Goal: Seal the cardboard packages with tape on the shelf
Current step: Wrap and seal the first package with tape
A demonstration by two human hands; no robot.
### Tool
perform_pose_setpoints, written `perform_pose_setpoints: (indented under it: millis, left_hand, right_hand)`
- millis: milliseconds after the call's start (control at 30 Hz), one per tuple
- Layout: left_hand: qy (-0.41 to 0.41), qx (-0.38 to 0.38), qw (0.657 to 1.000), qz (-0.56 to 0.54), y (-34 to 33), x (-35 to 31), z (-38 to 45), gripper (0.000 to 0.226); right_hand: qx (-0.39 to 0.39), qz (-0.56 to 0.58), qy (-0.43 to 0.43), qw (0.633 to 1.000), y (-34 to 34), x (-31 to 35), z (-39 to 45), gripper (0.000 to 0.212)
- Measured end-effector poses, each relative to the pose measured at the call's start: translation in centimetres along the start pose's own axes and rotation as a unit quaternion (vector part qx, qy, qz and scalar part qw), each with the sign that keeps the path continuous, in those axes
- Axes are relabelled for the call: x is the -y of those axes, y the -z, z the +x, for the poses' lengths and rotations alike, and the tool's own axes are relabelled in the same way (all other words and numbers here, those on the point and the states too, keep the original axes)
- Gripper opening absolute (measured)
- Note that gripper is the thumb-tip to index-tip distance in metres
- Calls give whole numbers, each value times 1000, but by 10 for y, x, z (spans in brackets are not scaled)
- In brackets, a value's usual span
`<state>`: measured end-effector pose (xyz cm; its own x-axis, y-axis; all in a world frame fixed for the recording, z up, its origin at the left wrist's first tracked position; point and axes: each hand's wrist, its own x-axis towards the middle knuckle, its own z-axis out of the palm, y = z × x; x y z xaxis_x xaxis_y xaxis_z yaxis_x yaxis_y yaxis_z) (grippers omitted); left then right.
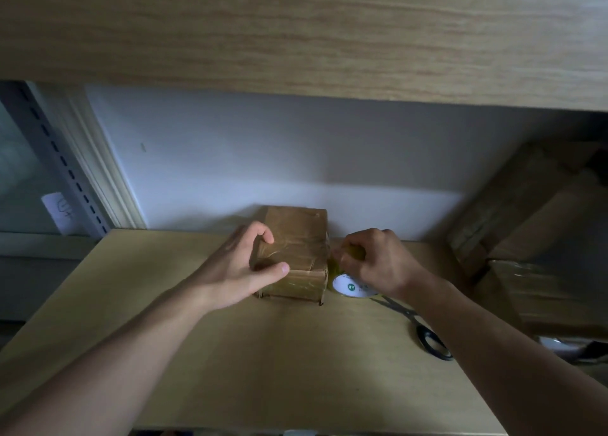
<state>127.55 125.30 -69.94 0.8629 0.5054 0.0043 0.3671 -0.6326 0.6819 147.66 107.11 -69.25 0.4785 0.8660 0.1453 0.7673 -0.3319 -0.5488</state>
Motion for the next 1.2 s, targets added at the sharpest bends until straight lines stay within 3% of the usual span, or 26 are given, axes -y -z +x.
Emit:
perform_pose_setpoints:
  millis: [100, 167, 233, 433, 500, 567, 633, 667, 800, 867, 1033, 1200]
  left_hand:
    - [45, 27, 993, 106, -5, -44, 3, 98]
    - [102, 64, 987, 108, -16, -69, 8, 125]
    - [154, 62, 981, 97, -25, -81, 16, 136]
    - [193, 38, 979, 59, -27, -84, 23, 137]
    - [173, 26, 983, 53, -26, -83, 21, 133]
    - [163, 10, 986, 21, -25, -78, 20, 132]
    - [158, -1, 986, -54, -21, -73, 18, 132]
    - [152, -6, 983, -106, -19, -69, 17, 131]
    - [156, 16, 931, -330, -28, -60, 2, 116]
    - [164, 49, 904, -391, -35, -57, -6, 115]
    - [140, 85, 886, -435, -38, -46, -12, 110]
    - [132, 74, 858, -491, -38, -33, -18, 101]
  right_hand:
    - [-1, -1, 1, 1000, 1, 1, 0, 37]
    - [-10, 1, -3, 1000, 0, 0, -1, 34]
    - [-30, 21, -14, 999, 0, -1, -4, 31]
    - [-16, 169, -88, 981, -2, -18, -17, 39]
    - [-21, 286, -145, 947, -3, -23, -22, 49]
    - [-46, 379, -197, 903, 0, -19, -25, 42]
    - [-93, 423, -191, 881, 8, -14, -24, 22]
    - [-111, 456, -184, 864, 14, -11, -22, 22]
    - [-97, 539, -76, 833, 28, 4, -17, 43]
    - [-76, 556, -45, 826, 30, 12, -17, 48]
    - [-52, 463, 29, 884, 36, 29, -14, 61]
    - [-77, 371, -6, 925, 50, 24, -15, 55]
